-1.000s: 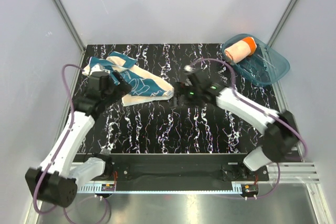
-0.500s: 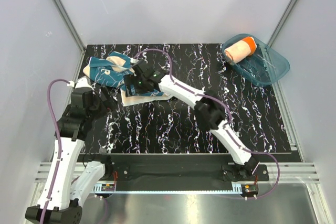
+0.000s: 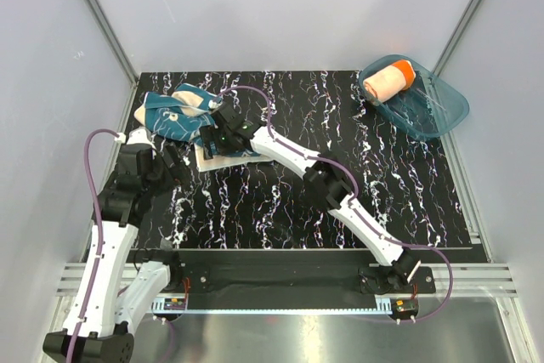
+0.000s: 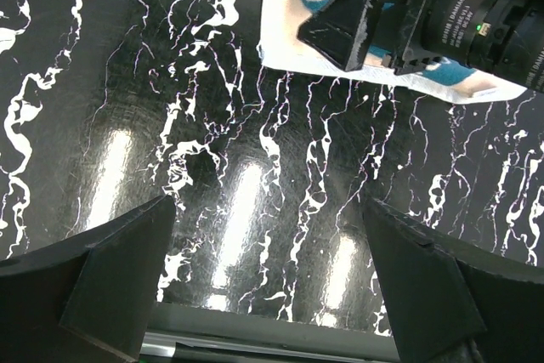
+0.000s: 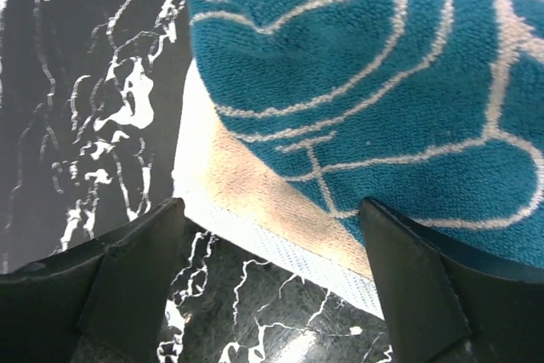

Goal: Roll the towels
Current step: Move the towel to the center of the board

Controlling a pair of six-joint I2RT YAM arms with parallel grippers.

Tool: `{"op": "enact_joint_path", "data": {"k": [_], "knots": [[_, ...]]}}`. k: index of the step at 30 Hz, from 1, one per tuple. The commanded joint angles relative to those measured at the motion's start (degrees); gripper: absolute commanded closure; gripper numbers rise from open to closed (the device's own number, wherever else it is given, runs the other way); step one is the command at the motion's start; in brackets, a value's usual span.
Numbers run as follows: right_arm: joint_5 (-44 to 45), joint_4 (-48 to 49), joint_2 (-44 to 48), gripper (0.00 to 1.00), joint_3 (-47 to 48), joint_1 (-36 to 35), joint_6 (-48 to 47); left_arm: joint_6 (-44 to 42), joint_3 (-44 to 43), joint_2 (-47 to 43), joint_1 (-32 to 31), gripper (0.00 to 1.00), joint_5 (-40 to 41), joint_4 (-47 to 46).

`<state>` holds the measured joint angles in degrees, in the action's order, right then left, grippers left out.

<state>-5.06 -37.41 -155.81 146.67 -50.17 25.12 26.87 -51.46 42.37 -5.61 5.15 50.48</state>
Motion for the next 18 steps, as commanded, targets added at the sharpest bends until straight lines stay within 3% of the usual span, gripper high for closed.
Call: {"op": "enact_joint_path", "data": {"k": [1,6,11,18], "knots": [[4.79,-10.40,-1.78,0.11,-2.43,-0.80,-2.18,-1.30,0.48,-0.01,0.60,0.01,-1.19,-2.75],[6.73,-9.90,3.13,0.13,-16.65,0.33,-1.49,-1.47,0.31,0.78,1.21,0.01,-1.37,-2.75],[1.99,3.11,20.60,0.13,-46.31,5.69,5.10,-1.47,0.40,1.05,1.21,0.01,-1.37,-2.84],[4.71,7.97,40.92,0.12,-67.91,14.57,5.20,-1.65,0.57,1.22,1.30,0.01,-2.07,-3.19]]}}
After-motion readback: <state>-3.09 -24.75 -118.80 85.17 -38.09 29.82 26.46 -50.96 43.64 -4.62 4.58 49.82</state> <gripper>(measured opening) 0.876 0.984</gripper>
